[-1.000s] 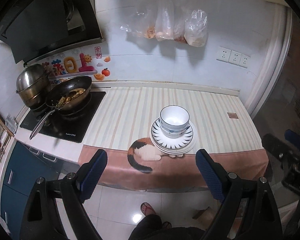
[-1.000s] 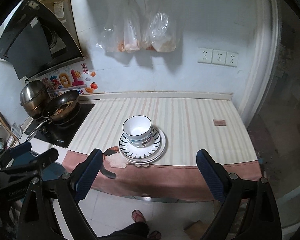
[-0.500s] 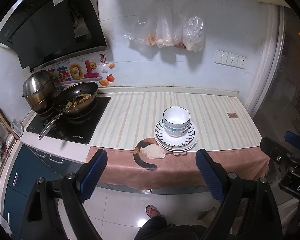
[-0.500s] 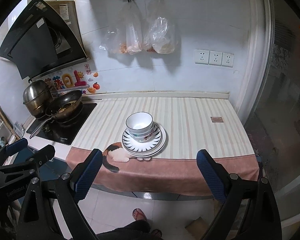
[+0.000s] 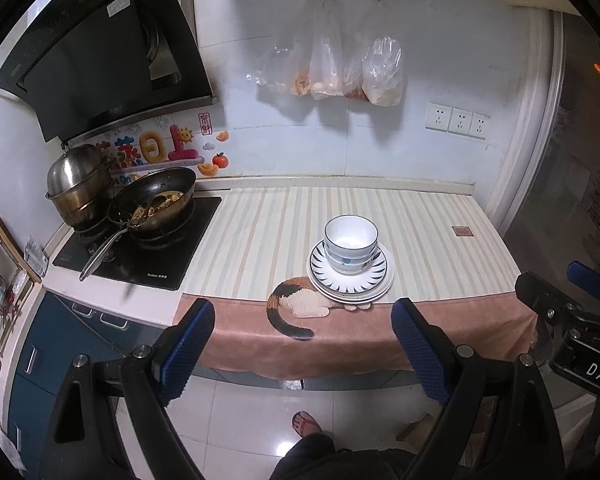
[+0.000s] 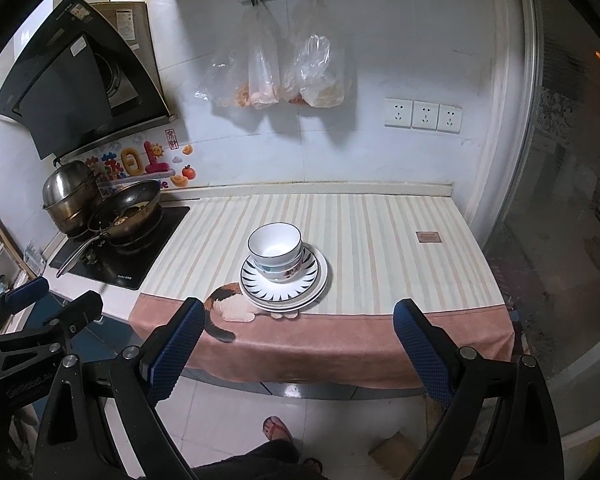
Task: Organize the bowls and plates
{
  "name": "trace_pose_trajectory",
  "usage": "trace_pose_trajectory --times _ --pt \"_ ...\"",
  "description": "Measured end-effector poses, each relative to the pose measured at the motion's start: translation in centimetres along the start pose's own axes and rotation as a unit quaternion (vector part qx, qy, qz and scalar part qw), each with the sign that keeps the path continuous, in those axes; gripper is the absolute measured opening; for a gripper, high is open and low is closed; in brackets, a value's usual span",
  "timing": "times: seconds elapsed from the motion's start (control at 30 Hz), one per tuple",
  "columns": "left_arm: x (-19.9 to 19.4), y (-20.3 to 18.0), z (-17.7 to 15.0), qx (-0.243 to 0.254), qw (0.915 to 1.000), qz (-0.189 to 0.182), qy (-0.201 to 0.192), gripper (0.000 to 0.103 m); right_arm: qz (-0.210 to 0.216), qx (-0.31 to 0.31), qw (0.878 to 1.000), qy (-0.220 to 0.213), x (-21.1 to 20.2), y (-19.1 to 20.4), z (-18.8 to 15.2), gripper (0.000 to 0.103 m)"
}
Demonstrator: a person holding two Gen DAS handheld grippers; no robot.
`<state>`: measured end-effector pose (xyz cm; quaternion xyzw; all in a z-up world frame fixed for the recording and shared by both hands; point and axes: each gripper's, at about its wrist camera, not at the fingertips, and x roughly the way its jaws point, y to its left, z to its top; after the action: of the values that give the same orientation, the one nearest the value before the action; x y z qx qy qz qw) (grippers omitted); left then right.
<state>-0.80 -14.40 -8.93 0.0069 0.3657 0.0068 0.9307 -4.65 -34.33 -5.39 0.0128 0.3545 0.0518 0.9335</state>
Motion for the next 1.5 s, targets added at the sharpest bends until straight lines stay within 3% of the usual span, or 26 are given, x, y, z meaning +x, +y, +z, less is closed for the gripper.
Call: trace_pose_trajectory --times 1.5 --pt "-1.2 -0.8 0.2 -0.011 0.9999 -0.005 -0.008 0.091 -0.005 -0.004 1.000 -0.004 -0.8 -0.8 0.0 0.098"
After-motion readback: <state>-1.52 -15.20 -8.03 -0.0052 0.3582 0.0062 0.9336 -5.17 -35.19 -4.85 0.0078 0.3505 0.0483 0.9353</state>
